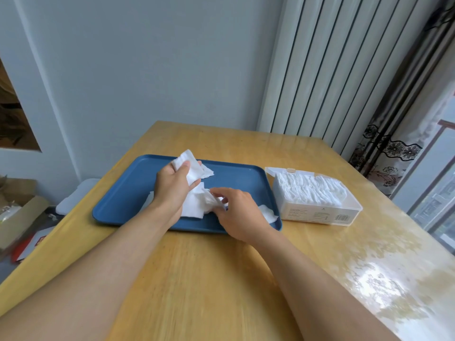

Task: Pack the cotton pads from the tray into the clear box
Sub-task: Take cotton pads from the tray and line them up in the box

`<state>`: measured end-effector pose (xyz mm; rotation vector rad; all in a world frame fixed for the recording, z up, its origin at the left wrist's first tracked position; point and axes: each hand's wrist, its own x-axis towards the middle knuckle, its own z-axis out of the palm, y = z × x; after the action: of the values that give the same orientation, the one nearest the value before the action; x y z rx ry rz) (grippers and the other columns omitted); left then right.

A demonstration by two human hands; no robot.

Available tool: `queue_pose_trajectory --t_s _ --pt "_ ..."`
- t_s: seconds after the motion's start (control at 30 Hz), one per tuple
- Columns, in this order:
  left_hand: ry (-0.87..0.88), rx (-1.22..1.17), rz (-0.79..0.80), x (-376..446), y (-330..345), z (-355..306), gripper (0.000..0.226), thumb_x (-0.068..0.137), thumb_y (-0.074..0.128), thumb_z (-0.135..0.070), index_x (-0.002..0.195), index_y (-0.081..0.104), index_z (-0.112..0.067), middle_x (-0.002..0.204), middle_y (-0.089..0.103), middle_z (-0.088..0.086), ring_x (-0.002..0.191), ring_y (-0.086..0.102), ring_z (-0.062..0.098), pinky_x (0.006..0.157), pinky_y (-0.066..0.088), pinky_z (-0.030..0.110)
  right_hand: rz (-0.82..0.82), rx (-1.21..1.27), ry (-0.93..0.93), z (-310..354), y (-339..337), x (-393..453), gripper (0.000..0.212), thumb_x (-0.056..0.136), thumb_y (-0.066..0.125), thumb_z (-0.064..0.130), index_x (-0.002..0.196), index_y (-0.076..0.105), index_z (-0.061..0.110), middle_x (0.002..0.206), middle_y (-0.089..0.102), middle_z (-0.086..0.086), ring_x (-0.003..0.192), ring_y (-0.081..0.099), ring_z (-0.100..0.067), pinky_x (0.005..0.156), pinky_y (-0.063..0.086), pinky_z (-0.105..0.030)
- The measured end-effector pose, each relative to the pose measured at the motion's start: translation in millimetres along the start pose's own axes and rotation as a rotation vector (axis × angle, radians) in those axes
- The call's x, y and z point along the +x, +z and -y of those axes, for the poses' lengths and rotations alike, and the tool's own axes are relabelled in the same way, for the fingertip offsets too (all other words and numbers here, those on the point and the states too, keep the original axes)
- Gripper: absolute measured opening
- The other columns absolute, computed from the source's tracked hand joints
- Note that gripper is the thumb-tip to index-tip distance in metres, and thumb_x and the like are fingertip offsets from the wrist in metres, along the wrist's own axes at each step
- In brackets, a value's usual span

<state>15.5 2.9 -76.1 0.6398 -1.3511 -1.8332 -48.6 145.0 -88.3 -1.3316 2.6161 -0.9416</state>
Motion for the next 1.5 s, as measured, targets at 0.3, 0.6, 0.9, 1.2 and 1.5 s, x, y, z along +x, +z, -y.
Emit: queue_pose_trajectory --t_s 0.3,0.6,0.9,1.2,1.5 --pt "0.054 0.118 0.047 3.8 -1.9 3.2 0.023 0.105 0.050 -0.019 0.113 0.067 -0.006 0.119 0.073 0.009 0.117 0.067 0.023 0.098 0.057 0.040 -0.260 0.631 0.243 -8.1 -27.9 4.7 0.018 0.103 0.052 0.017 0.111 0.067 0.022 0.094 0.072 0.008 0.083 0.070 -0.010 0.073 0.062 -0.035" --pt "-0.211 0.050 0.210 -12.1 2.7 -15.6 0.024 0.105 0.055 -0.023 0.121 0.064 -0.007 0.112 0.075 0.014 0.095 0.072 0.026 0.068 0.062 0.037 -0.098 0.863 0.209 -5.3 -44.6 2.7 0.020 0.097 0.065 0.014 0.117 0.060 0.014 0.067 0.065 0.008 0.059 0.059 -0.009 0.059 0.046 -0.029" --pt "-0.230 0.105 0.347 -24.3 5.2 -18.6 0.030 0.091 0.074 -0.011 0.119 0.067 -0.004 0.108 0.077 0.013 0.092 0.076 0.024 0.065 0.062 0.034 -0.251 0.809 0.172 -8.3 -38.4 4.7 0.024 0.090 0.076 0.022 0.110 0.063 0.018 0.084 0.072 -0.002 0.061 0.062 -0.011 0.065 0.053 -0.024" --pt "-0.151 -0.005 0.172 -19.0 4.2 -13.7 0.026 0.089 0.075 -0.005 0.113 0.068 0.002 0.111 0.075 0.019 0.095 0.076 0.028 0.075 0.063 0.039 -0.056 0.699 0.228 -15.4 -43.1 4.3 0.033 0.081 0.086 0.020 0.106 0.067 0.014 0.073 0.069 0.001 0.064 0.068 -0.013 0.083 0.059 -0.037" --pt "-0.219 0.091 0.219 -21.1 3.6 -22.6 0.043 0.079 0.084 -0.039 0.109 0.072 -0.011 0.103 0.078 0.009 0.094 0.075 0.025 0.070 0.063 0.036 0.073 0.671 0.199 -22.3 -49.4 4.1 0.018 0.091 0.076 0.024 0.100 0.077 0.008 0.094 0.077 -0.008 0.080 0.070 -0.018 0.091 0.059 -0.040"
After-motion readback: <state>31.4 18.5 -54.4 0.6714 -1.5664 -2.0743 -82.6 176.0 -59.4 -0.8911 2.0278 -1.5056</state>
